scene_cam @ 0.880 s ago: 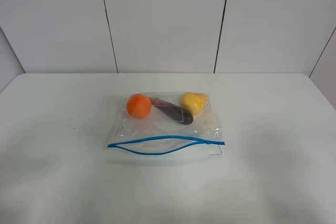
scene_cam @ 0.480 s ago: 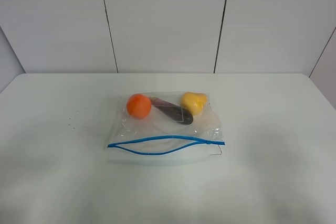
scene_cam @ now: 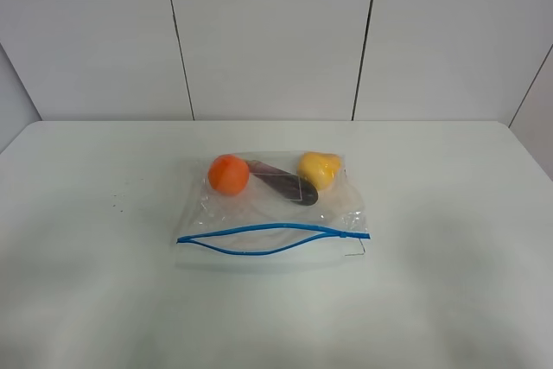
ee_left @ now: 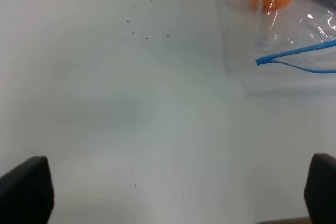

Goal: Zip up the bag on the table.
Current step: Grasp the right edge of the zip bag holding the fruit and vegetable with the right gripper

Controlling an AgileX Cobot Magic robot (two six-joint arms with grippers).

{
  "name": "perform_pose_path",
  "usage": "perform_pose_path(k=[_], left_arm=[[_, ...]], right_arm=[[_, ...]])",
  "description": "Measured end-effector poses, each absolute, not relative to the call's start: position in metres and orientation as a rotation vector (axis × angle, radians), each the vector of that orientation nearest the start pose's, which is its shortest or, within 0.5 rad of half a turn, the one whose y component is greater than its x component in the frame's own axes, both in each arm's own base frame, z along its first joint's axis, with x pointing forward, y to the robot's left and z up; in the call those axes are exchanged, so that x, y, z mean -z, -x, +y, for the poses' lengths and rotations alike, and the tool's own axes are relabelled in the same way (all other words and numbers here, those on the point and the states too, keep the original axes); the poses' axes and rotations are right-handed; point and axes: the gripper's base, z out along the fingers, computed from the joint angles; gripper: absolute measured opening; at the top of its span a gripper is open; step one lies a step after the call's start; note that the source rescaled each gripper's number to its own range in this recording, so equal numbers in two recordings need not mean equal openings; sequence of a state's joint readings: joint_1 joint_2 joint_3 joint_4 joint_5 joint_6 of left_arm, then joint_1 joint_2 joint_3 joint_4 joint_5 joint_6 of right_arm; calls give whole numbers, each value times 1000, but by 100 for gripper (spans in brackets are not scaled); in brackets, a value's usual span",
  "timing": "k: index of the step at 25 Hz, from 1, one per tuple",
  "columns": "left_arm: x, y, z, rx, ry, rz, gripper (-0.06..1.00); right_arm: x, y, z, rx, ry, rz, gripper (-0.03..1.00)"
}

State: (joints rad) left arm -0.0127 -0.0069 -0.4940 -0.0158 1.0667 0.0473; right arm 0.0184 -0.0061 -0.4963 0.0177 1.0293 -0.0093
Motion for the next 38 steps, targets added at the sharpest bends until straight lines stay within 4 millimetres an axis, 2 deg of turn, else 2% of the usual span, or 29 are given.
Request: perform_pose_path(k=[5, 9, 14, 19, 24, 28, 33, 38], left_arm=[[-275, 6, -1, -3, -62, 2048, 100], [-275, 6, -1, -3, -62, 2048, 100], [-275, 6, -1, -3, -62, 2048, 100], [-275, 6, -1, -3, -62, 2048, 100], [-275, 6, -1, -3, -62, 2048, 100], [-275, 6, -1, -3, -62, 2048, 100], [-275, 5, -1, -3, -62, 2049, 100], [-275, 5, -1, -3, -62, 2049, 100]], right_arm=[[-280, -10, 3, -48, 29, 2136, 100], [-295, -37, 6, -95, 26, 2291, 100], [-315, -90, 11, -155, 18, 2393, 100], [-313, -155, 17, -209, 58, 2495, 100], [-282, -221, 27, -343, 127, 2627, 100], [-251, -261, 36, -477, 192, 2702, 100], [-210, -298, 43, -613, 253, 2767, 100], [-172, -323, 27, -777, 214, 2792, 100]])
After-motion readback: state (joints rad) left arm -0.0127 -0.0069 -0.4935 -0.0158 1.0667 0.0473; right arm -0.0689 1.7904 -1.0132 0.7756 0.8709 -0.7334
